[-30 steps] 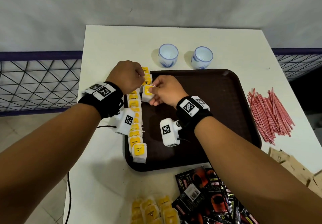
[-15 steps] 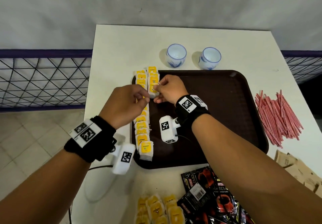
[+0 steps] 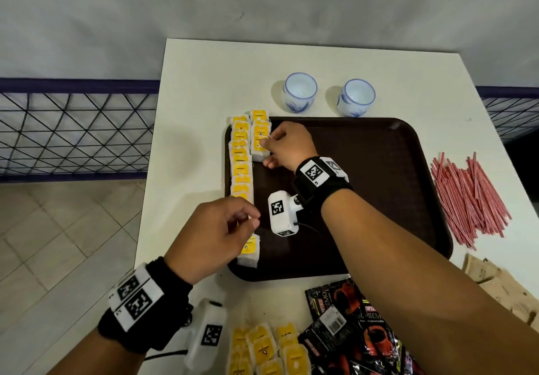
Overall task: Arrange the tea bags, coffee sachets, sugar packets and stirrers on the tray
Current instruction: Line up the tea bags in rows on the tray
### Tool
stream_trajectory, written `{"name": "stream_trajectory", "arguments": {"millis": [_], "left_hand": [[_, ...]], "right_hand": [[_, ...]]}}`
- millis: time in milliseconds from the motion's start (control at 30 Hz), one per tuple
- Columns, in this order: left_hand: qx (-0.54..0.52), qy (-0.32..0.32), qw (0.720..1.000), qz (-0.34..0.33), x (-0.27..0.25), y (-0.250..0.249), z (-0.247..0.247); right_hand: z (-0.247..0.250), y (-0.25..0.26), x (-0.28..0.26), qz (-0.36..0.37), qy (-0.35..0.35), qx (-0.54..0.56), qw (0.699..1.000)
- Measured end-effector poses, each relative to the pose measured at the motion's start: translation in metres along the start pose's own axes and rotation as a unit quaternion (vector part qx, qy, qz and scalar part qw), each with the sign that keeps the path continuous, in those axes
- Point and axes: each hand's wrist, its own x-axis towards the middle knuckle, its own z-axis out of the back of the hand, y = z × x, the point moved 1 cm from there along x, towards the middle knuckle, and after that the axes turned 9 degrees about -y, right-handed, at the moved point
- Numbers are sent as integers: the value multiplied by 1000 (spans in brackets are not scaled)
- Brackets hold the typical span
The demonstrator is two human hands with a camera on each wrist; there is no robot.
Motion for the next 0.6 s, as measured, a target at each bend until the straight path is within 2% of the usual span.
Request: {"name": "stream_trajectory", "arguments": {"millis": [200, 433, 600], "left_hand": [[9, 30, 999, 10, -28, 1, -3], [47, 70, 996, 35, -70, 4, -12], [135, 117, 982, 63, -99, 8, -10]], "right_hand": [[22, -3, -34, -1, -9, 18, 1000], [70, -56, -150, -55, 12, 88, 995], [91, -93, -222, -59, 125, 26, 990]]}}
